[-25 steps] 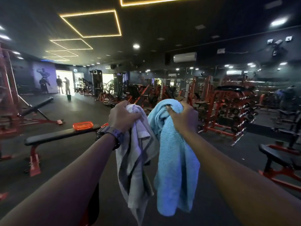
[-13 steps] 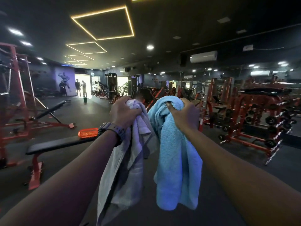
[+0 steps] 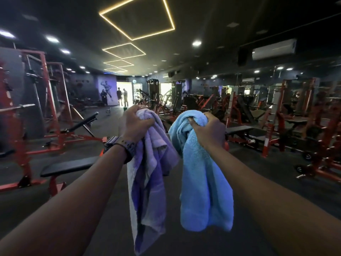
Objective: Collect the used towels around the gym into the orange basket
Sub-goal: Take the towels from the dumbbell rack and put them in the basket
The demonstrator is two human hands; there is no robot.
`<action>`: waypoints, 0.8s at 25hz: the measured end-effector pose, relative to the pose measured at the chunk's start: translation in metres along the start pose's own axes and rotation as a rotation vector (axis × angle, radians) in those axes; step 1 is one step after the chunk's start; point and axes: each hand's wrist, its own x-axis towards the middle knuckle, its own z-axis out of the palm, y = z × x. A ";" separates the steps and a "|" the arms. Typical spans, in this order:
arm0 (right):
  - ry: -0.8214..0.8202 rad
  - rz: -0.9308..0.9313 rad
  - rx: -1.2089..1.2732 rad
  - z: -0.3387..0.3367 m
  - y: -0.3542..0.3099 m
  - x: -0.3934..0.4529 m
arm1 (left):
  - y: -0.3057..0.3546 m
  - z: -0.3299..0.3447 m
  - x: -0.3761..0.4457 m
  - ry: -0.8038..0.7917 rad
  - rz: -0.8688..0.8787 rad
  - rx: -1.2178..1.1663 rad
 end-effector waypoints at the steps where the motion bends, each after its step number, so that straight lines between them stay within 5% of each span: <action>1: -0.006 0.001 0.009 0.018 0.019 0.018 | -0.012 0.021 0.014 0.000 -0.010 -0.021; 20: -0.059 -0.022 0.154 0.459 0.289 0.392 | -0.320 0.394 0.391 0.057 0.007 0.075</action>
